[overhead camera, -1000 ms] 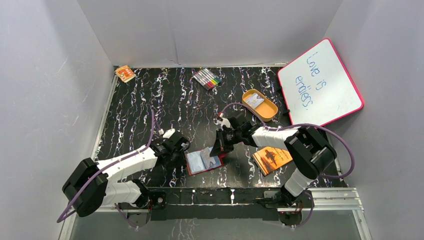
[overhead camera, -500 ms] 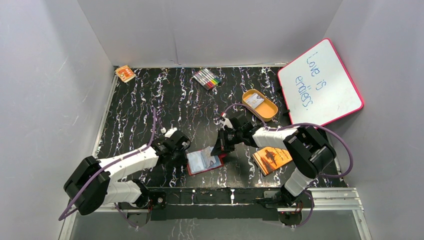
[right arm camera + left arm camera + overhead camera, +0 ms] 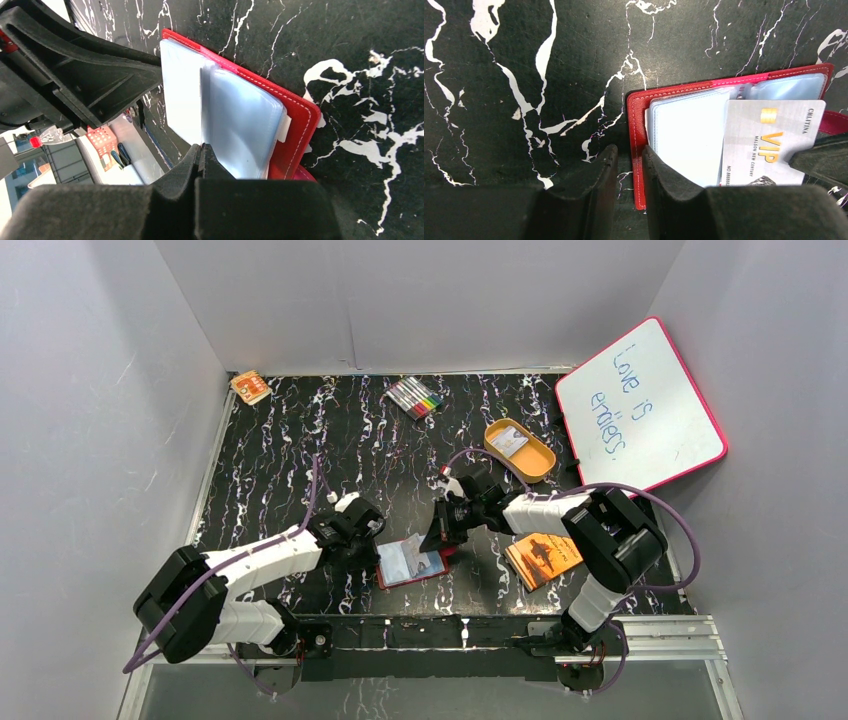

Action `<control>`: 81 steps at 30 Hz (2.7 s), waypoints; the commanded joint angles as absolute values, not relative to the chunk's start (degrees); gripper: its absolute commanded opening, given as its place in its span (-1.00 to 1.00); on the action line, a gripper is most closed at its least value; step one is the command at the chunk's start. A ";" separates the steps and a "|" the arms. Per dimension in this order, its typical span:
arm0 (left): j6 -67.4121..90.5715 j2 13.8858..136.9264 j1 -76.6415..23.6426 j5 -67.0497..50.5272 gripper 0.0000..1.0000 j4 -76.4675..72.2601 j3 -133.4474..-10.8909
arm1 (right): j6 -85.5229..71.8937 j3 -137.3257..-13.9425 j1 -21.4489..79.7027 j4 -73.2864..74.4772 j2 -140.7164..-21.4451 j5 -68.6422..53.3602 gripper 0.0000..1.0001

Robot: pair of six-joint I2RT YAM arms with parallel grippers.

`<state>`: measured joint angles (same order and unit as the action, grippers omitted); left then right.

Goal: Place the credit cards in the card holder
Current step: Insert the credit card into the card holder.

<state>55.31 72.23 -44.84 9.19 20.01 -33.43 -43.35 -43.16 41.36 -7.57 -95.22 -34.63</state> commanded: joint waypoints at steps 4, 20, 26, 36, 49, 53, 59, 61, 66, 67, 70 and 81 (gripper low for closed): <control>54.32 74.18 -44.65 9.03 -0.55 22.64 -31.99 | -43.33 -43.47 41.33 -9.18 -96.42 -36.12 -1.00; 54.35 74.33 -44.65 8.89 -0.56 22.46 -31.64 | -44.73 -41.40 41.32 -10.64 -95.91 -36.62 -1.00; 54.43 74.36 -44.65 8.54 -0.56 22.35 -31.49 | -45.78 -42.22 41.74 -12.32 -97.05 -37.17 -1.00; 54.62 74.69 -44.65 7.75 -0.58 21.68 -31.03 | -46.76 -41.68 41.96 -15.12 -98.26 -37.16 -1.00; 54.76 75.32 -44.65 6.69 -0.60 20.97 -30.80 | -47.87 -40.54 42.27 -17.79 -99.55 -34.22 -1.00; 54.93 75.23 -44.65 6.59 -0.60 20.94 -30.59 | -48.38 -39.90 42.57 -18.51 -99.92 -33.80 -1.00; 54.94 75.24 -44.71 6.43 -0.61 20.93 -30.41 | -48.78 -39.18 43.08 -19.24 -100.56 -33.90 -1.00; 55.00 75.28 -44.65 6.42 -0.62 20.92 -30.48 | -48.70 -39.39 43.38 -19.25 -100.71 -34.22 -1.00; 54.93 75.56 -44.65 6.03 -0.63 20.71 -30.76 | -48.98 -39.43 44.06 -18.99 -100.88 -33.88 -1.00; 54.87 75.58 -44.65 5.93 -0.63 20.55 -30.76 | -49.15 -39.45 44.34 -19.01 -100.96 -33.66 -1.00; 54.86 75.68 -44.65 5.65 -0.64 20.48 -30.67 | -49.66 -39.55 45.12 -19.07 -101.19 -32.87 -1.00; 54.89 75.34 -44.65 5.36 -0.67 20.22 -30.33 | -53.38 -39.44 47.11 -20.13 -100.89 -28.82 -1.00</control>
